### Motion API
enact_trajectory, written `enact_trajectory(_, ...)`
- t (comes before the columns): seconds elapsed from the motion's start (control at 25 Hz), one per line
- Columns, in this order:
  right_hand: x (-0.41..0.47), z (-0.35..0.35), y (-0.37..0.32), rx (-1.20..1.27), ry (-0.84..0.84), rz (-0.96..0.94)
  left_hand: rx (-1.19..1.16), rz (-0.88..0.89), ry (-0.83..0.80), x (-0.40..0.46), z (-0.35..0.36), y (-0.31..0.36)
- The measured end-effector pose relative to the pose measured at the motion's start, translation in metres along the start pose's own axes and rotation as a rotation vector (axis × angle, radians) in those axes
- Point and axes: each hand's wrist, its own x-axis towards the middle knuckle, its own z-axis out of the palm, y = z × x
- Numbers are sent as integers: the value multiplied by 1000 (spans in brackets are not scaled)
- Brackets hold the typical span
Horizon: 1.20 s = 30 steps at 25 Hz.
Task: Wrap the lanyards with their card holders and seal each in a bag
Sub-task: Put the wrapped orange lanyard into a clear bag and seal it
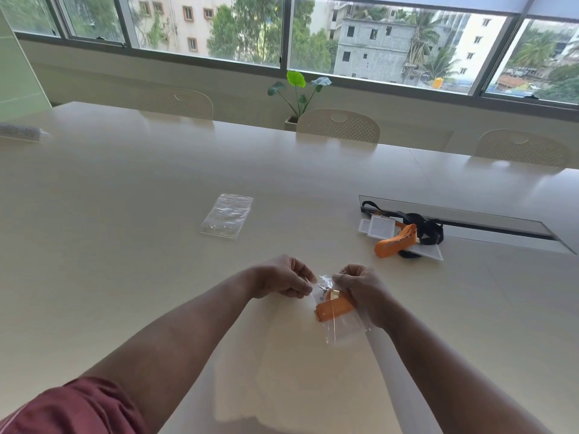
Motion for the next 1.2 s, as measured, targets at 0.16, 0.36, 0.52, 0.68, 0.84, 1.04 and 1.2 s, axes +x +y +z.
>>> enact_trajectory(0.16, -2, -7, -1, 68, 5, -10, 5, -39, 18, -1, 5, 7)
enact_trajectory(0.36, -4, -10, 3, 90, 16, -23, -142, 40, 133, 2, 16, -2)
enact_trajectory(0.52, -5, -12, 1, 98, -16, -24, -172, 140, 161, 2, 23, -11)
enact_trajectory(0.68, -6, -14, -4, 50, -62, -9, -170, 133, 158, 2, 22, -10)
enact_trajectory(0.84, -8, -10, -7, 31, -44, -13, -200, 182, 180, 0, 25, -12)
enact_trajectory(1.04, -11, -10, -8, 52, -48, 14, -167, 230, 168, -5, 27, -10)
enact_trajectory(1.2, -12, -11, -8, 72, -62, 32, -184, 251, 132, -9, 28, -9)
